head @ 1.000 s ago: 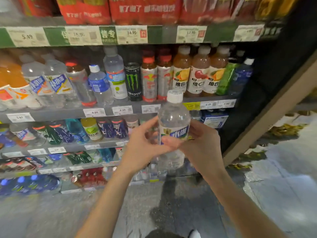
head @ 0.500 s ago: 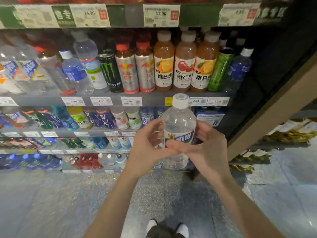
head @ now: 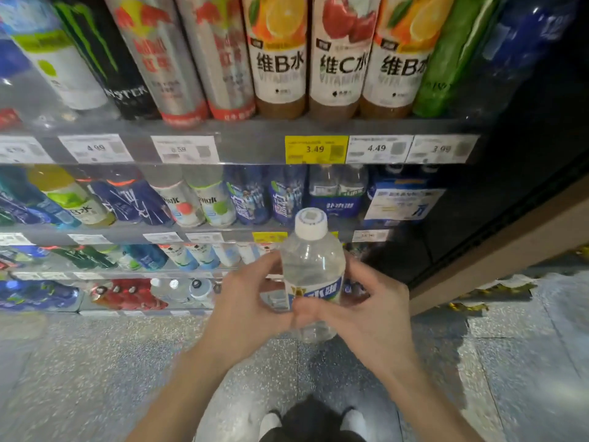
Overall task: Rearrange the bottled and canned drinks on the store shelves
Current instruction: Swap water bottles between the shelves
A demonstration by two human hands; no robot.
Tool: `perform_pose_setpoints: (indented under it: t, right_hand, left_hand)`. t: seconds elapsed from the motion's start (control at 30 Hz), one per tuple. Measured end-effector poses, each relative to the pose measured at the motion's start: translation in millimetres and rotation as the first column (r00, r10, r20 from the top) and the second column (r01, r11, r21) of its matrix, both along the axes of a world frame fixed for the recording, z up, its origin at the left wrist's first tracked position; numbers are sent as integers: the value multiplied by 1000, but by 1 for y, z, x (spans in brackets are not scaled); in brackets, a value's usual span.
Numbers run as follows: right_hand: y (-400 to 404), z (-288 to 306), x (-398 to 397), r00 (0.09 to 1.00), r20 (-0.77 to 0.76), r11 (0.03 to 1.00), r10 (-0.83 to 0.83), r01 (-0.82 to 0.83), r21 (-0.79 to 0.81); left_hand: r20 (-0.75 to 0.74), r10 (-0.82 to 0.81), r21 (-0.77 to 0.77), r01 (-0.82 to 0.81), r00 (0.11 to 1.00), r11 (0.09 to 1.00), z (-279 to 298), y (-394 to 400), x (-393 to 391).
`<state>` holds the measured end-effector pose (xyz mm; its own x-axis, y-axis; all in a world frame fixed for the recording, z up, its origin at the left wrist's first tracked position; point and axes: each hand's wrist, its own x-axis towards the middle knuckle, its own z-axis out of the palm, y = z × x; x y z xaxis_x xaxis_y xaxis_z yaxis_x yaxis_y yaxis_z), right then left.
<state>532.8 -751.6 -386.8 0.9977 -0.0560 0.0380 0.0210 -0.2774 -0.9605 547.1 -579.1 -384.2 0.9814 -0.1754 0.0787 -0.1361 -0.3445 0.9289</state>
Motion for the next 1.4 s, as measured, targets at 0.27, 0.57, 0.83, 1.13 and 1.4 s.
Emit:
perform_pose_setpoints:
  t: [0.27, 0.57, 0.83, 1.13, 1.4]
  right_hand:
    - [-25, -148, 32, 1000, -26, 1000, -9, 9, 19]
    - [-40, -309, 67, 965, 261, 1000, -25, 26, -1]
    - [-55, -375, 93, 826, 564, 995, 14, 43, -88]
    - [-59, -392, 113, 671, 727, 958, 149, 83, -273]
    - [-48, -380, 111, 868, 457, 920, 193, 1, -392]
  left_hand:
    - [29, 103, -122, -99, 994, 988, -160, -39, 19]
    - [188, 63, -57, -53, 980, 997, -316, -48, 63]
    - [419, -36, 20, 30, 907, 999, -382, -55, 88]
    - [599, -7, 21, -6, 801, 1000, -412, -52, 96]
    - [566, 120, -130, -56, 816, 990, -416, -55, 100]
